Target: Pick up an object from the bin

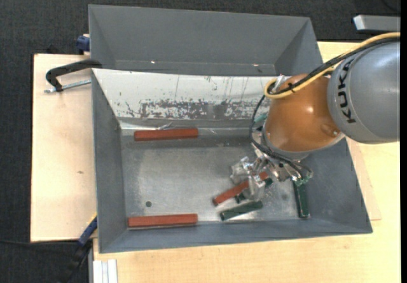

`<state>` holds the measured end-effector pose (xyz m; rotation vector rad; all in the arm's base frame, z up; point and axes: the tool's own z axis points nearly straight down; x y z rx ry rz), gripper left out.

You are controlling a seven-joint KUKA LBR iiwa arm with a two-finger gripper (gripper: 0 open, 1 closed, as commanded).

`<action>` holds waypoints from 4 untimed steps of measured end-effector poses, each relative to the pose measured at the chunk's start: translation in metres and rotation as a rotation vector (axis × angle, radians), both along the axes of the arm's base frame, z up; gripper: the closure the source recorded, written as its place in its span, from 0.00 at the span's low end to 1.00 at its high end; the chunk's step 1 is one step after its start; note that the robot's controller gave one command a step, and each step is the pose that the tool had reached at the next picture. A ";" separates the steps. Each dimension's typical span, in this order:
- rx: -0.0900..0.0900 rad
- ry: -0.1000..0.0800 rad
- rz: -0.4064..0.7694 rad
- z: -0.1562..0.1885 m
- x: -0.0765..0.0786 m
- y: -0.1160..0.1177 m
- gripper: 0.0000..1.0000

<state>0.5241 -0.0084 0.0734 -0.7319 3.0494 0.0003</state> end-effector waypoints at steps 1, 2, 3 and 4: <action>0.000 0.000 0.001 0.001 0.000 0.000 1.00; -0.001 -0.009 0.108 0.037 0.015 0.012 1.00; 0.000 0.002 0.165 0.217 -0.013 -0.027 1.00; -0.001 0.000 0.164 0.237 -0.016 -0.032 0.00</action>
Offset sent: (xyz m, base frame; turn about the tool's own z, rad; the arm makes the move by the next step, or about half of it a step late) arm 0.0280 0.0255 -0.0034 -0.2457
